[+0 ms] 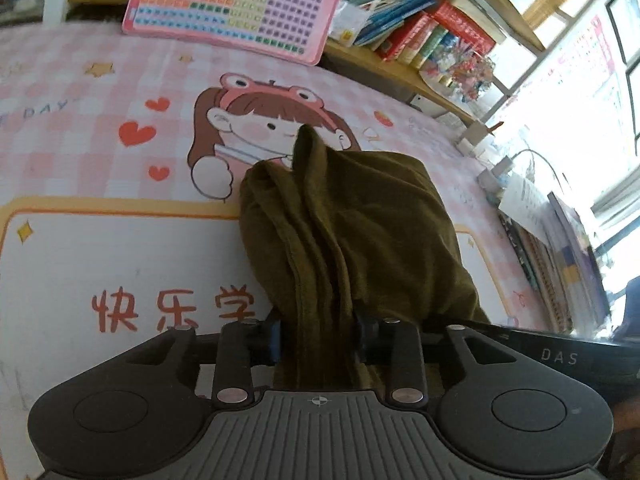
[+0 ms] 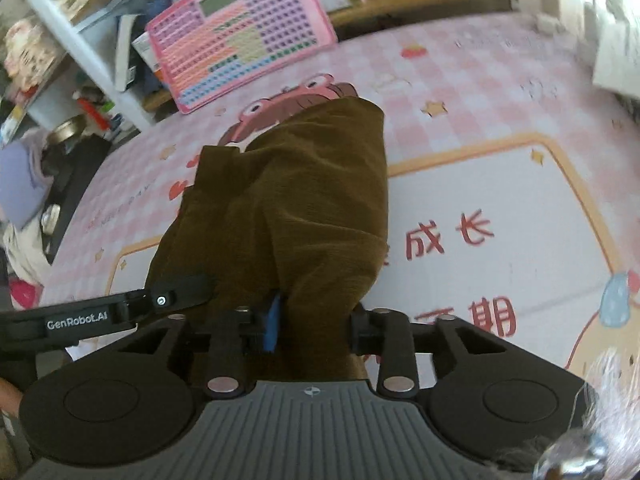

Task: Fold clothes

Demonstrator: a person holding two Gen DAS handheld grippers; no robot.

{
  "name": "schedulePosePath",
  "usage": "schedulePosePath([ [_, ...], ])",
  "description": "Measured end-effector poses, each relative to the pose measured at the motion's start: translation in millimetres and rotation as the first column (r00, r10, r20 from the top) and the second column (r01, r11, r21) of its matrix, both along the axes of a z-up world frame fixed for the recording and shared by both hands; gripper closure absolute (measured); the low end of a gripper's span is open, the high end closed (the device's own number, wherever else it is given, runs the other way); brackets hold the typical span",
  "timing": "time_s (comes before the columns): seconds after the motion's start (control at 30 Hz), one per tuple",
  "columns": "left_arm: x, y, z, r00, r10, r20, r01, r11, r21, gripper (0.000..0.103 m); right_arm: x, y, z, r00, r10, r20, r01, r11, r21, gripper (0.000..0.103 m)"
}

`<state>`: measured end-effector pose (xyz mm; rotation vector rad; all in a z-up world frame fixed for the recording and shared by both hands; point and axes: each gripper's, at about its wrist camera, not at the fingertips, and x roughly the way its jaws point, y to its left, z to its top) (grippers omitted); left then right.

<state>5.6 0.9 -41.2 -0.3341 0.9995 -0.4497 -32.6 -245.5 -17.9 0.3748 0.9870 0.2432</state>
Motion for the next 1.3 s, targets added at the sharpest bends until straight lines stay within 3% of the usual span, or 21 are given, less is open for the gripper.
schedulePosePath([
  [0.1, 2.9, 3.5, -4.8, 1.000, 0.017, -0.024, -0.017, 1.000, -0.012, 0.052, -0.2, -7.1, -5.6, 0.998, -0.039, -0.048, 0.042, 0.998, 0.056, 0.054],
  [0.23, 5.4, 8.5, -14.1, 0.996, 0.057, -0.061, -0.062, 0.995, -0.075, 0.051, 0.1, -17.5, -15.3, 0.991, -0.081, -0.109, 0.098, 0.983, 0.155, 0.050],
  [0.3, 4.6, 5.2, -14.0, 0.996, 0.065, -0.060, -0.069, 0.995, -0.072, 0.052, 1.3, -18.3, -17.3, 0.990, -0.088, -0.115, 0.107, 0.979, 0.176, 0.049],
  [0.33, 4.2, 2.7, -13.5, 0.996, 0.065, -0.059, -0.068, 0.995, -0.066, 0.058, 1.3, -16.4, -16.6, 0.990, -0.085, -0.111, 0.103, 0.980, 0.168, 0.049],
  [0.47, 0.8, -5.0, -6.8, 0.998, 0.055, -0.033, -0.056, 0.998, -0.039, 0.072, -0.8, -8.4, -10.8, 0.995, -0.063, -0.078, 0.074, 0.988, 0.137, 0.070],
  [0.53, -4.2, -6.7, 0.9, 0.999, 0.048, 0.001, -0.048, 0.998, -0.037, 0.074, -3.6, -4.2, -4.2, 0.998, -0.047, -0.042, 0.051, 0.993, 0.107, 0.076],
  [0.83, -25.5, -6.3, 28.7, 0.989, 0.042, 0.145, -0.036, 0.998, -0.044, 0.074, -24.7, 11.6, 30.6, 0.989, 0.019, 0.147, -0.014, 0.999, -0.031, 0.078],
  [1.3, -36.9, -7.1, 34.7, 0.982, 0.098, 0.163, -0.096, 0.995, -0.020, 0.074, -32.7, 18.7, 42.6, 0.970, 0.105, 0.217, -0.093, 0.993, -0.068, 0.079],
])
